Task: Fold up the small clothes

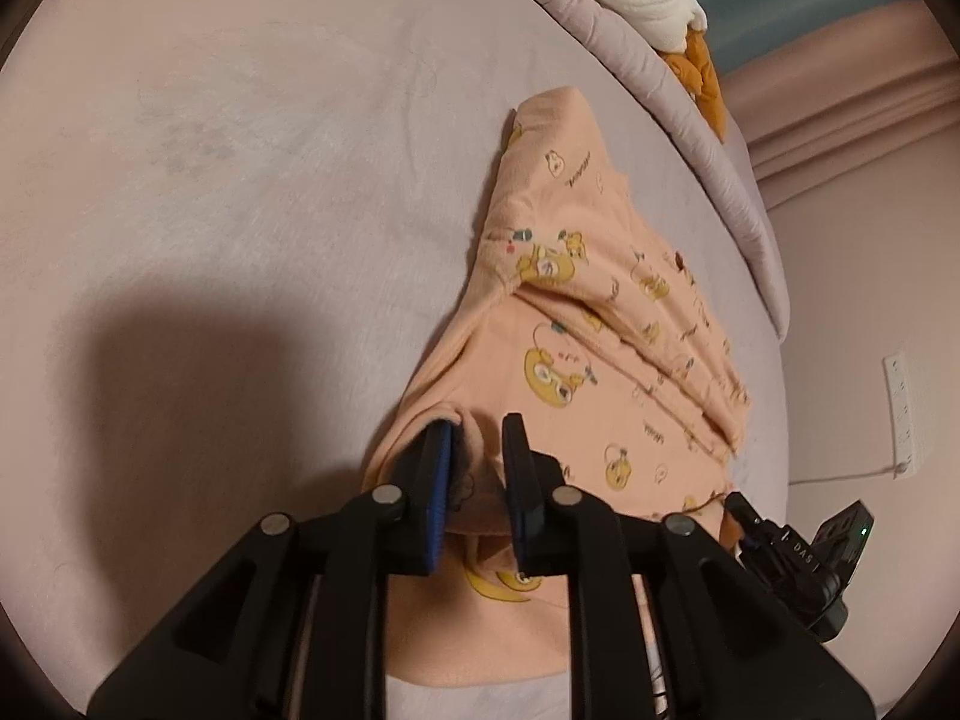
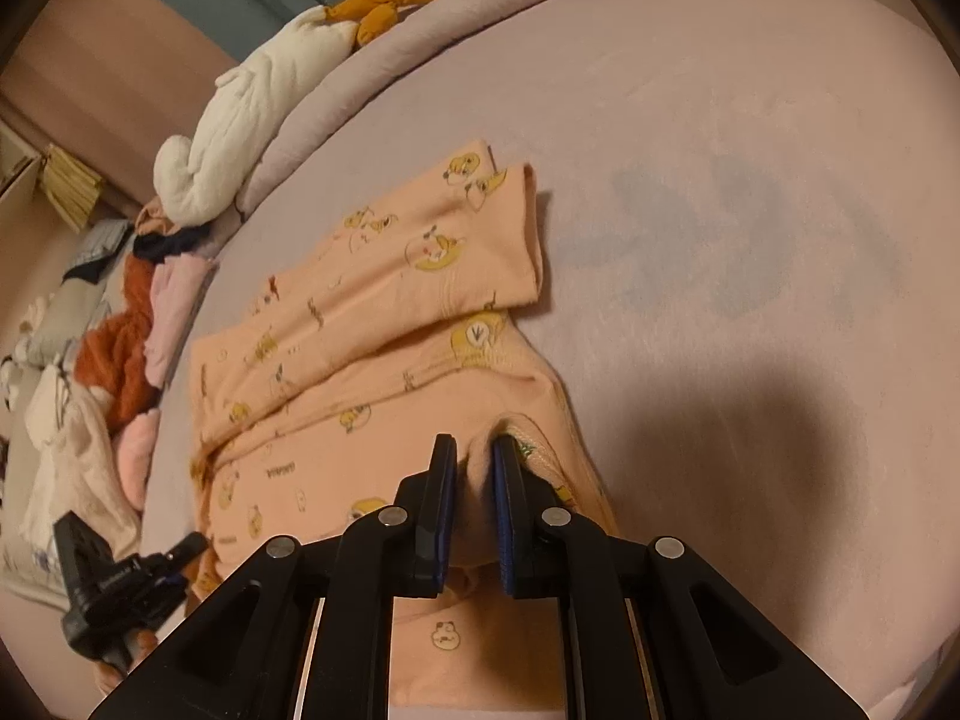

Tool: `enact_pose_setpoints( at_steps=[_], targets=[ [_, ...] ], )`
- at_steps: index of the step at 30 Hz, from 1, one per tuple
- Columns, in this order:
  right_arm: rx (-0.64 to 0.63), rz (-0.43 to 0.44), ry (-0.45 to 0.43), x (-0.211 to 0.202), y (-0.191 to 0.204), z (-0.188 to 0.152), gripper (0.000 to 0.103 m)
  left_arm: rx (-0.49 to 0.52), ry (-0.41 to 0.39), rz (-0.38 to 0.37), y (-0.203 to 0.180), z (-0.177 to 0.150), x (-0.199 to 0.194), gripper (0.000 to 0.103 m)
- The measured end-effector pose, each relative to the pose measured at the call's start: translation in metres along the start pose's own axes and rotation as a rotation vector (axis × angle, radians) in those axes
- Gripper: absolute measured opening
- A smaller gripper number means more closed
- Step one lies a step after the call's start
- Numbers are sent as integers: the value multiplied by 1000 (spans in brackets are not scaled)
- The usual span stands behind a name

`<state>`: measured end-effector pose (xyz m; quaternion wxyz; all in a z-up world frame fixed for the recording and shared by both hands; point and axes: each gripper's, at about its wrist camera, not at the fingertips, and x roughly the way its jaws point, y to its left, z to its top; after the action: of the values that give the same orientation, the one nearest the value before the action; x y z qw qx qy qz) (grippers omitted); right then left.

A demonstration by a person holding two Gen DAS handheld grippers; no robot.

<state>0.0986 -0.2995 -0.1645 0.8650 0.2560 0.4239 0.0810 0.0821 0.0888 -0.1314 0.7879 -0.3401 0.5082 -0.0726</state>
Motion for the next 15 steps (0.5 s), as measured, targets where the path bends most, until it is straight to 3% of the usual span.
enact_pose_setpoints(
  at_steps=[1,3,5,7,12,15],
  targets=[
    [7,3,-5,0,0,2,19,-10,7,-8,1,1,1,21],
    [23,3,-38,-5,0,6,45,-27,12,-24,1,4,1,28],
    [28,-8,-77,-10,2,9,52,-46,13,-55,0,6,-1,37],
    [27,-31,-107,-16,2,13,52,-58,4,-74,0,8,-4,45],
    [-29,-72,-117,-30,0,12,52,-32,-31,-43,-6,13,-13,47],
    [-92,-111,-93,-37,1,4,52,0,-87,9,-9,14,-27,61]
  ],
)
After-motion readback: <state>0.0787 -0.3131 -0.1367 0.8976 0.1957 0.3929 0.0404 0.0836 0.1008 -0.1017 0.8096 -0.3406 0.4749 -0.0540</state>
